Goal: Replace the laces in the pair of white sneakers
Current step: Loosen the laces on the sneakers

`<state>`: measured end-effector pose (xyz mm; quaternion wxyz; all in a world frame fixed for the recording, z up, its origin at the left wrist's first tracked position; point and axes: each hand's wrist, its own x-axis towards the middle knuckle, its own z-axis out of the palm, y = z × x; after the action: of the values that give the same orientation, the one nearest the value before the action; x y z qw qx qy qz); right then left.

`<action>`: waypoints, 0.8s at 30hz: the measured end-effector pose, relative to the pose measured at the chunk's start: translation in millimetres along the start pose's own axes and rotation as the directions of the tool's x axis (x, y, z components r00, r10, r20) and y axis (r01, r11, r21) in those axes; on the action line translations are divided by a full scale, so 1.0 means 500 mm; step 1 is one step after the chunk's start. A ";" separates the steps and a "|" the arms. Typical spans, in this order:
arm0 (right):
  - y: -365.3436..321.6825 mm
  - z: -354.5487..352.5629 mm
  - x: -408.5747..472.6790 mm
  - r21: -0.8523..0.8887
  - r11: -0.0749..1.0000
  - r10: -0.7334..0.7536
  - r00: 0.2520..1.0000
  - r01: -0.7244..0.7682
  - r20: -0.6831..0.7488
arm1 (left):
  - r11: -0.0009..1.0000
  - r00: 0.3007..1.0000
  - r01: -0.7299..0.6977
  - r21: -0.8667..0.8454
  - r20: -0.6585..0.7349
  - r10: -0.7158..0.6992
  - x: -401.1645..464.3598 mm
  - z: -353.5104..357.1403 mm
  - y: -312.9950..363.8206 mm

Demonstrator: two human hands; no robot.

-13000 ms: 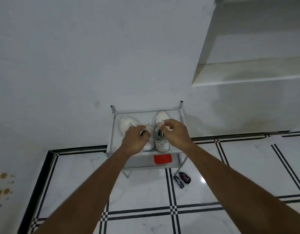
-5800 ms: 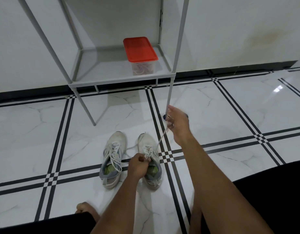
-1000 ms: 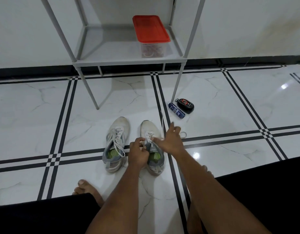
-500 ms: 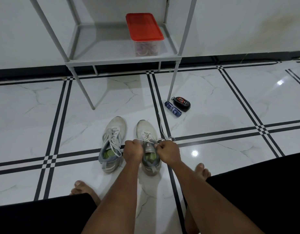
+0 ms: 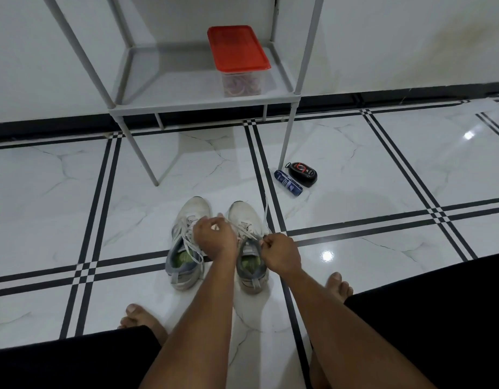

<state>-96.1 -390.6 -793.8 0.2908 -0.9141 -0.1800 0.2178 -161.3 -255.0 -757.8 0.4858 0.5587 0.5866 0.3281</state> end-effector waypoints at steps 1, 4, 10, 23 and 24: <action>-0.002 0.000 0.000 -0.001 1.000 -0.001 1.000 0.001 0.006 | 0.998 0.993 -0.019 0.058 -0.112 0.025 0.015 -0.011 0.008; 0.002 -0.006 0.007 0.019 0.999 0.037 0.998 -0.038 0.043 | 0.772 0.906 -0.405 0.490 0.104 0.409 0.050 -0.024 -0.023; -0.007 -0.015 0.010 0.033 0.998 0.050 0.996 -0.053 0.071 | 0.284 0.482 -0.870 0.402 0.816 0.318 0.014 0.006 -0.072; -0.010 -0.016 0.012 0.004 0.995 0.098 0.989 -0.099 0.113 | 0.714 0.879 -0.471 0.519 0.350 0.325 0.037 -0.021 -0.056; -0.011 -0.016 0.013 0.010 0.995 0.097 0.988 -0.099 0.117 | 0.617 0.785 -0.596 0.514 0.533 0.316 0.017 -0.013 -0.066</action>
<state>-87.8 -387.1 -786.8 0.2760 -0.9054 -0.1496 0.2860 -177.4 -251.1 -788.1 0.2608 0.8789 0.3876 0.0960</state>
